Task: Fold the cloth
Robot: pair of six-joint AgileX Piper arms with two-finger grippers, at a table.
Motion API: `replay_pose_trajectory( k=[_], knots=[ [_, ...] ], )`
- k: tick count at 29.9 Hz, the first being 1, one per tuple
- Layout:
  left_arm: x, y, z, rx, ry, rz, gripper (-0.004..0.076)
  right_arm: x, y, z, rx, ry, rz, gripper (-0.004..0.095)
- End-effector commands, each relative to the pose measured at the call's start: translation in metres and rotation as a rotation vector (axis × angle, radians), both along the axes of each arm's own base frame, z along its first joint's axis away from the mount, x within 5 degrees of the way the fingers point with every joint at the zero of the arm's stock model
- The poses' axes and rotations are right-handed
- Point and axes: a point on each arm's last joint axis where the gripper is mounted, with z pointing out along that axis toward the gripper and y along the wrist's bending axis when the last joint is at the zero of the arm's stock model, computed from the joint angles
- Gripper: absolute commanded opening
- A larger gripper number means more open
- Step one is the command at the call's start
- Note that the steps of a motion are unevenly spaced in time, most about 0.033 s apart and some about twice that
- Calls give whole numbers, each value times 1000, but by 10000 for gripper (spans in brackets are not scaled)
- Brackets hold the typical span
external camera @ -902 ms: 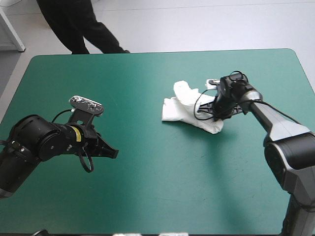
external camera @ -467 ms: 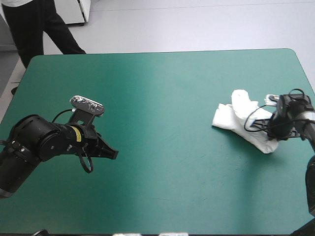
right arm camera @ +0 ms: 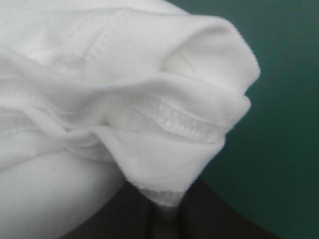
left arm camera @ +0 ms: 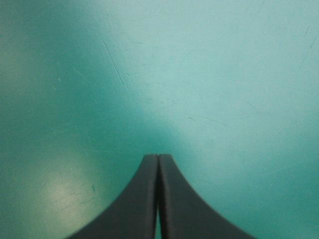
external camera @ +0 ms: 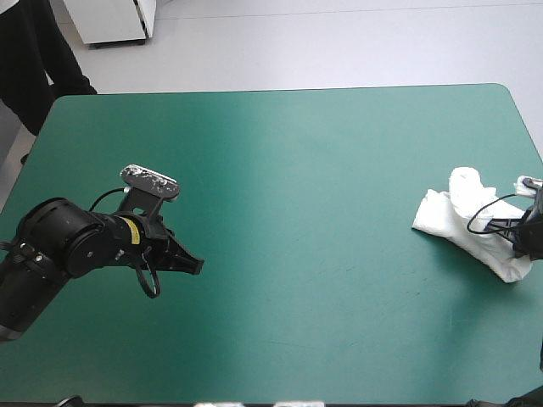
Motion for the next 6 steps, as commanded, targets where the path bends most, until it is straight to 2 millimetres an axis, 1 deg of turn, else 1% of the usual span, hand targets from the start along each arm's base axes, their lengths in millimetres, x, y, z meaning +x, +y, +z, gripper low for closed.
replay_pose_trajectory(
  k=[1,3,6],
  knots=[
    [-4,1,11,-38,-50,-4,-10,0,0,21,-21,-85,27,52],
    [-4,1,11,-42,-41,-6,-10,-1,1,20,-7,-75,22,171],
    [-6,-1,11,-64,-21,-7,-10,-3,1,20,3,-52,19,431]
  ],
)
